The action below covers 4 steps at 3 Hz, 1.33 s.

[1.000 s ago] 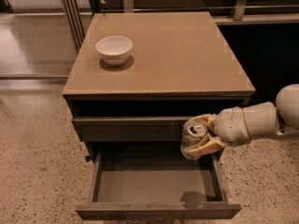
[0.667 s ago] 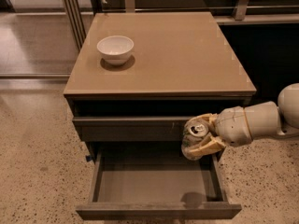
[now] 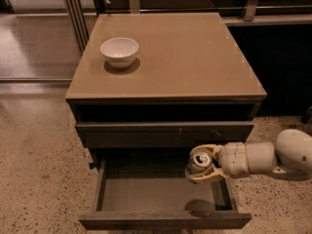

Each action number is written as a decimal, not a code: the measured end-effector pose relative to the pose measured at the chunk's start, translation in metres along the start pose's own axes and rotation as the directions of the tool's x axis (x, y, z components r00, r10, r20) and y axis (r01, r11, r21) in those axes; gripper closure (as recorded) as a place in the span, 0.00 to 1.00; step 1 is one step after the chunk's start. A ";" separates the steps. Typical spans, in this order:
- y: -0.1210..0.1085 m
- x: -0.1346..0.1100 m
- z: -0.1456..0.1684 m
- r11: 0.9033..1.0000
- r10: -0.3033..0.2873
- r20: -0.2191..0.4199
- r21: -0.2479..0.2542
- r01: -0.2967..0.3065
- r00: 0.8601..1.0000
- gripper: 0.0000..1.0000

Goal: Place 7up can into middle drawer

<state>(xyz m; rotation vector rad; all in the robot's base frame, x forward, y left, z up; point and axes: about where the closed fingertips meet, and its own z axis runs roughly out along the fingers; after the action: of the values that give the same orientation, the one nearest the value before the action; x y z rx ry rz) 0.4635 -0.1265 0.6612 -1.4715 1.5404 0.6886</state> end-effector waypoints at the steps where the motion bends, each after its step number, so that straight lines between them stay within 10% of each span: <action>1: 0.013 0.059 0.048 0.999 0.050 0.088 0.016 -0.052 0.995 1.00; 4: 0.027 0.093 0.075 0.996 0.087 0.102 -0.006 -0.087 0.991 1.00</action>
Offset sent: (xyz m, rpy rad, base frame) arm 0.0022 0.0123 -0.0662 0.0843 0.0169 -0.0218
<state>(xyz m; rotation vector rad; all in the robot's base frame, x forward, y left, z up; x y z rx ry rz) 0.4605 -0.1037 0.5412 -1.3555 1.5325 0.8046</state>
